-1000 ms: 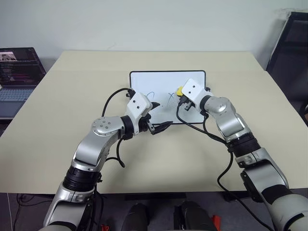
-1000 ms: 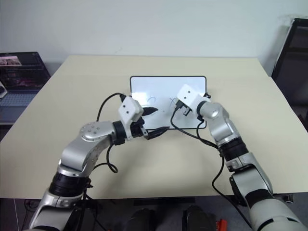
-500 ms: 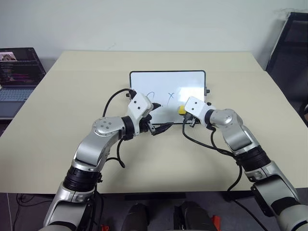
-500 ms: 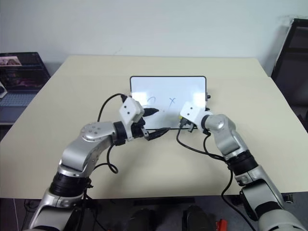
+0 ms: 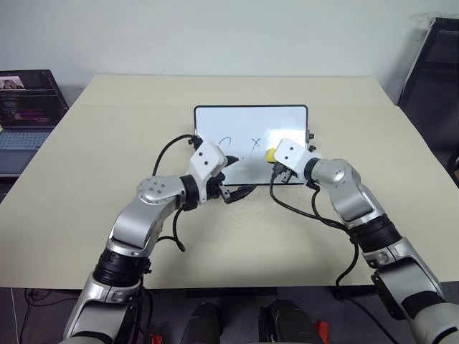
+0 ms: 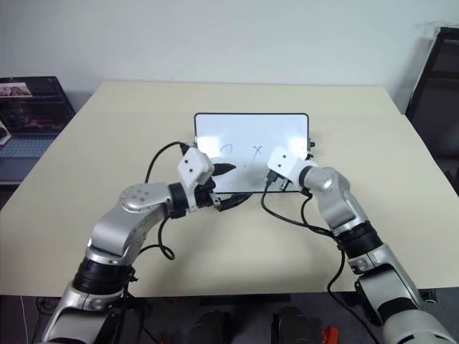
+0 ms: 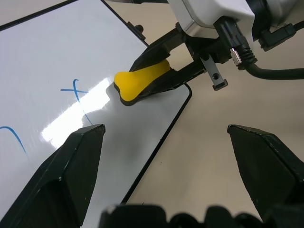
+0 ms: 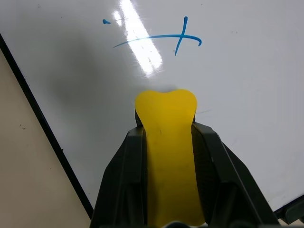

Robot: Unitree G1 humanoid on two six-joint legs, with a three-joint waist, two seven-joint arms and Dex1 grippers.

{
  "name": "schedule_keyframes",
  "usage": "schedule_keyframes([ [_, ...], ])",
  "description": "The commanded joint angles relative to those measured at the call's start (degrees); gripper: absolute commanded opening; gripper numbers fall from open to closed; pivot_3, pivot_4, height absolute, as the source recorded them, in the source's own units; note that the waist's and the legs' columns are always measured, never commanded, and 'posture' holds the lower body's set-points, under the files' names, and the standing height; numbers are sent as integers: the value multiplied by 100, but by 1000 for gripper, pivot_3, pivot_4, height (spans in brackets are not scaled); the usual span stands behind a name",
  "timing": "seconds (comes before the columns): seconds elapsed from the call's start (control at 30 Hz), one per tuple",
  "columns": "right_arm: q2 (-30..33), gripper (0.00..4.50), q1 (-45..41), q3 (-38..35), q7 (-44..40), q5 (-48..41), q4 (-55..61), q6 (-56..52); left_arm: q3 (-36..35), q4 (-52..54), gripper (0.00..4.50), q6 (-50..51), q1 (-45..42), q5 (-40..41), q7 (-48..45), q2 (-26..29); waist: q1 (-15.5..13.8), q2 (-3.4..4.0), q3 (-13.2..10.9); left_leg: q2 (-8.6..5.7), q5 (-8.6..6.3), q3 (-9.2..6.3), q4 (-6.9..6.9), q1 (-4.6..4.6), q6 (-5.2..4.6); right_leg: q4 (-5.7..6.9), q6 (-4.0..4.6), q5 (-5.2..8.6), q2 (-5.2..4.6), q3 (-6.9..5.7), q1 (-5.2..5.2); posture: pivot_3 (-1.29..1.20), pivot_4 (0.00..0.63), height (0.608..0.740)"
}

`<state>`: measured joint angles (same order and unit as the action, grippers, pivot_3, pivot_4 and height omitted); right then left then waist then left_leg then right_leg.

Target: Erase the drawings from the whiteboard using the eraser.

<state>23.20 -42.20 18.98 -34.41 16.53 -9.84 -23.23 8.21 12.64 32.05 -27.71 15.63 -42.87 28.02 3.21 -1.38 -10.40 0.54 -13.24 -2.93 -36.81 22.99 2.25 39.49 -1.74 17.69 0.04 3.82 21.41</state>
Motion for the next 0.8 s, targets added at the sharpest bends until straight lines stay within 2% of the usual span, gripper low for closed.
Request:
schedule_keyframes([
  [0.03, -233, 963, 24, -505, 245, -379, 238, 92, -372, 153, 4500, -3, 99, 50, 181, 85, 3, 0, -1, 1, 0, 0, 0, 1, 0, 1, 0, 0, 0, 1, 1, 0, 150, 740],
  [0.2, -656, 963, 415, -1092, 240, -1200, 783, 176, -753, 37, 4500, -79, 312, -38, 624, 49, -13, 0, -3, 2, 0, -8, 8, 7, 0, -8, 1, 0, -2, 3, 4, 0, 150, 740],
  [0.5, -605, 963, 1823, -1540, 225, -1983, 2257, 10, -1090, 192, 4500, -160, 754, 45, 1102, -147, -108, 0, -3, -3, -1, -24, 13, 30, 0, -41, 1, 0, -12, -6, 6, 0, 150, 740],
  [0.8, -635, 963, 2554, -1952, 571, -2305, 2778, 322, -1233, 273, 4500, -272, 1014, 126, 1381, -418, -132, 0, -3, -3, -1, -24, 12, 29, 1, -41, 0, 0, -11, -8, 4, 0, 150, 740],
])
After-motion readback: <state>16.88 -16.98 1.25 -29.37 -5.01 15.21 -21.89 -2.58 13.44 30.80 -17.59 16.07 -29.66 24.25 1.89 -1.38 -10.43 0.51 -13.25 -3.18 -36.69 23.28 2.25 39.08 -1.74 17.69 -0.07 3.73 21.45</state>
